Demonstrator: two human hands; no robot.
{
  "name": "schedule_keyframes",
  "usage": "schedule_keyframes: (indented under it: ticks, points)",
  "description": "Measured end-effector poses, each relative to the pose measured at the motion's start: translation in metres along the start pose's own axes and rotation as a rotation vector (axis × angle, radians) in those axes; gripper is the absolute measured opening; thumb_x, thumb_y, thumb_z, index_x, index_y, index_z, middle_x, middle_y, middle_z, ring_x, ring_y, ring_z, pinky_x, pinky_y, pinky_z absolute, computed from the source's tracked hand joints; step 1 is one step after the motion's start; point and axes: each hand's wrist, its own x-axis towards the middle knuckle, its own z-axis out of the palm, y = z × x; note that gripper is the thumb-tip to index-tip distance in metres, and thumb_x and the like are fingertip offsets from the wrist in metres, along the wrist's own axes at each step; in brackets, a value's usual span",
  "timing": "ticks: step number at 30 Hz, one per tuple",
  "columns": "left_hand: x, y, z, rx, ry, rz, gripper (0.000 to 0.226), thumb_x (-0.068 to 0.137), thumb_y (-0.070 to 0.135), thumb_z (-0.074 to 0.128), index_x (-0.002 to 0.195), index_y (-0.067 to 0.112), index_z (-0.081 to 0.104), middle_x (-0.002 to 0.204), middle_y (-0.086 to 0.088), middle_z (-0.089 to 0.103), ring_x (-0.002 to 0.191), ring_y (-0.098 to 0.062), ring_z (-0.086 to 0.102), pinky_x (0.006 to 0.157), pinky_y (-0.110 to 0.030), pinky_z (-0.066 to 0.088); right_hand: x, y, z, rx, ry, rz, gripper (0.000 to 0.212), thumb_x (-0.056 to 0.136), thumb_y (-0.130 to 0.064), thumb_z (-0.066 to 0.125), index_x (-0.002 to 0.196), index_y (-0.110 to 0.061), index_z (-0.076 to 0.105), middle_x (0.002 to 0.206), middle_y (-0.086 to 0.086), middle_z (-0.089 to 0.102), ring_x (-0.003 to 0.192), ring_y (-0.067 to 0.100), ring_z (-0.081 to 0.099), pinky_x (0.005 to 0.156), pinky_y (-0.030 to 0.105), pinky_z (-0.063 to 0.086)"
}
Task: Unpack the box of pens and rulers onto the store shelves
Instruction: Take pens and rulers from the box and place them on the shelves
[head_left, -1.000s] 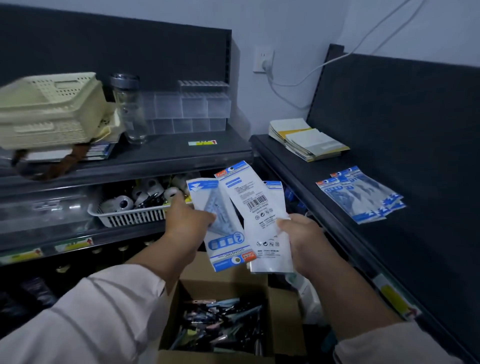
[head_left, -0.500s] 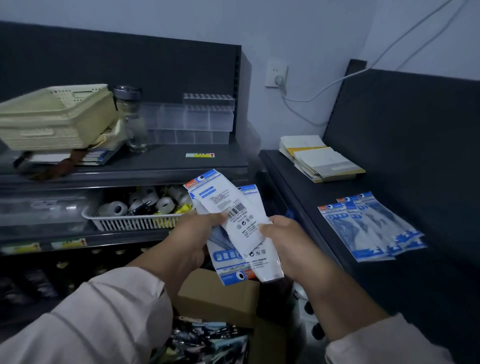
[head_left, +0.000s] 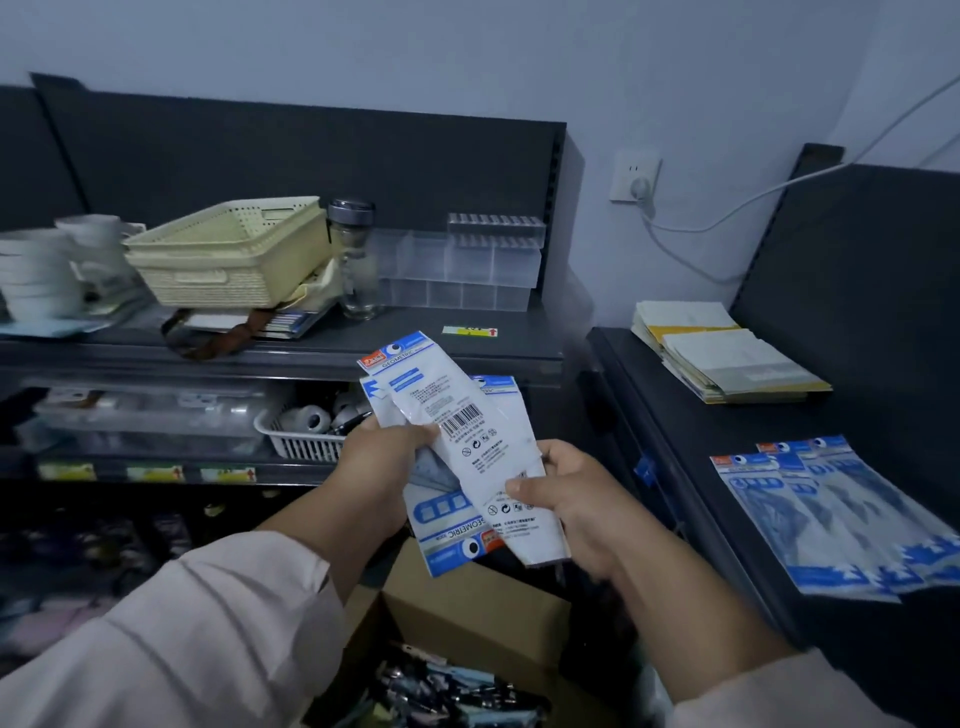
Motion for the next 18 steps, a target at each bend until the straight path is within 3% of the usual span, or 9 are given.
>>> schedule_keyframes:
  ticks: [2,5,9,11,13,18]
  points:
    - [0.003,0.004,-0.010,-0.024,0.038,-0.023,0.018,0.087,0.005,0.063,0.103,0.011,0.057,0.089,-0.013,0.070,0.072,-0.031,0.067,0.063,-0.039,0.055,0.004,0.000,0.002,-0.018,-0.005,0.010,0.029,0.082,0.012,0.062,0.103,-0.006,0.057,0.091,0.011,0.074,0.076,0.025,0.072,0.059,0.037,0.057]
    - [0.009,0.013,-0.027,-0.038,0.098,-0.010,0.018,0.087,0.006,0.063,0.102,0.014,0.055,0.086,-0.010,0.068,0.066,-0.025,0.064,0.055,-0.031,0.048,0.009,-0.002,0.001,-0.038,0.071,-0.003,0.026,0.081,0.012,0.062,0.101,-0.005,0.058,0.093,0.014,0.073,0.076,0.028,0.071,0.061,0.041,0.057]
    - [0.015,0.020,-0.041,0.000,0.106,0.019,0.023,0.087,0.004,0.062,0.108,0.011,0.059,0.094,-0.011,0.069,0.077,-0.026,0.065,0.065,-0.034,0.051,0.015,-0.014,0.000,-0.193,0.294,-0.181,0.021,0.081,0.007,0.064,0.089,-0.012,0.059,0.090,0.008,0.071,0.076,0.023,0.069,0.059,0.034,0.055]
    - [0.015,0.020,-0.041,0.032,0.090,0.018,0.019,0.086,0.001,0.062,0.102,0.011,0.060,0.093,-0.012,0.069,0.078,-0.027,0.065,0.071,-0.037,0.053,0.017,-0.022,0.011,-0.351,0.361,-0.341,0.025,0.079,0.005,0.065,0.082,-0.020,0.059,0.087,0.000,0.071,0.079,0.019,0.069,0.062,0.034,0.055]
    - [0.011,0.019,-0.036,0.047,0.042,0.015,0.016,0.087,-0.001,0.061,0.096,0.012,0.058,0.088,-0.011,0.068,0.074,-0.027,0.065,0.067,-0.036,0.053,0.018,-0.027,0.029,-0.524,0.370,-0.489,0.025,0.076,0.001,0.066,0.078,-0.022,0.059,0.083,-0.007,0.070,0.077,0.014,0.068,0.068,0.036,0.056]
    - [0.001,0.019,-0.023,0.013,-0.086,-0.026,0.016,0.088,-0.002,0.057,0.102,0.004,0.059,0.076,-0.015,0.071,0.057,-0.026,0.068,0.049,-0.033,0.055,0.014,-0.019,0.066,-0.926,0.259,-0.676,0.025,0.079,-0.009,0.065,0.100,-0.022,0.066,0.098,-0.007,0.060,0.086,0.013,0.058,0.074,0.026,0.048]
